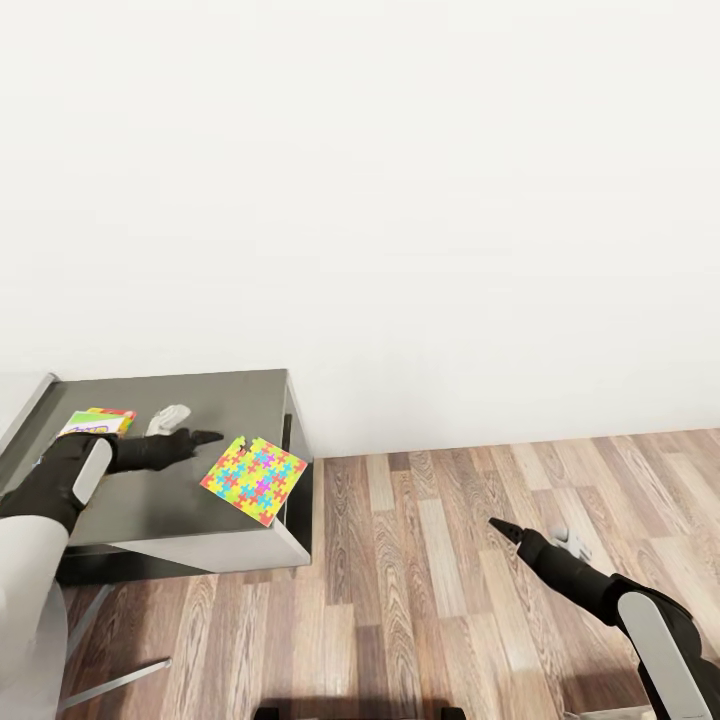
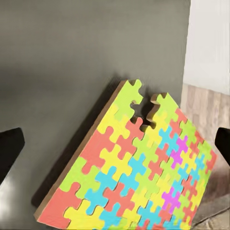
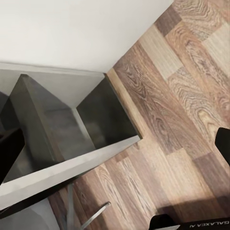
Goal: Put all the toys in the child's room - the three board games (two on the bed and one on the table), the two jigsaw puzzles on the table, and the tennis ball on the table - inside the toy box on the table in the child's room.
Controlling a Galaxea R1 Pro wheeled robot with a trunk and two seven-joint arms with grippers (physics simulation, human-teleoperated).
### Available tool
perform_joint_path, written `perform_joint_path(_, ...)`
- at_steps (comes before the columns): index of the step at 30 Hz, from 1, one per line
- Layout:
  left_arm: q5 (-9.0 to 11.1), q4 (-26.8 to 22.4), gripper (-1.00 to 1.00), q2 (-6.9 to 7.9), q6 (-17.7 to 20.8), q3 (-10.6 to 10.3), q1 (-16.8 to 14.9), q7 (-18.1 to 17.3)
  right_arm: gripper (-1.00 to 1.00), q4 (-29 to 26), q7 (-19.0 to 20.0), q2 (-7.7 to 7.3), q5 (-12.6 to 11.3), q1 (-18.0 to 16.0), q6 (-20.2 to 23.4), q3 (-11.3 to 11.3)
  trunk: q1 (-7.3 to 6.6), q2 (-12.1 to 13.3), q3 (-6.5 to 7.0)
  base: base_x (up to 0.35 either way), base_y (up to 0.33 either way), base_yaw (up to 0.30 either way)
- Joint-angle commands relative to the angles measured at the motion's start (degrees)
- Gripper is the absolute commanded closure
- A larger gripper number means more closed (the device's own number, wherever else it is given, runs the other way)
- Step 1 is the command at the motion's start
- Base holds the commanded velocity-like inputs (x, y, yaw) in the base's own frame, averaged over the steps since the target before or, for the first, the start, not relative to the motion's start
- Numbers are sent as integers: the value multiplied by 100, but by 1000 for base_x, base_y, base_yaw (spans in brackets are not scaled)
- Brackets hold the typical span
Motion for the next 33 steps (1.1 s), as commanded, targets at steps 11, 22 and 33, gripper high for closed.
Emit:
perform_joint_path(11,-48,-65,-100,538,57,-38,34,-3176,-100,-14,38,1,23,0,-13,-1,3,-9,-8,0,0,0)
perform_joint_path(22,-69,-865,-100,575,55,-392,294,-5294,-100,-87,691,34,20,5,-21,192,3,-9,-8,0,0,0)
perform_joint_path(33,-62,-930,-100,553,56,-439,329,-5294,-100,-200,982,114,-4,4,-74,310,3,-9,-8,0,0,0)
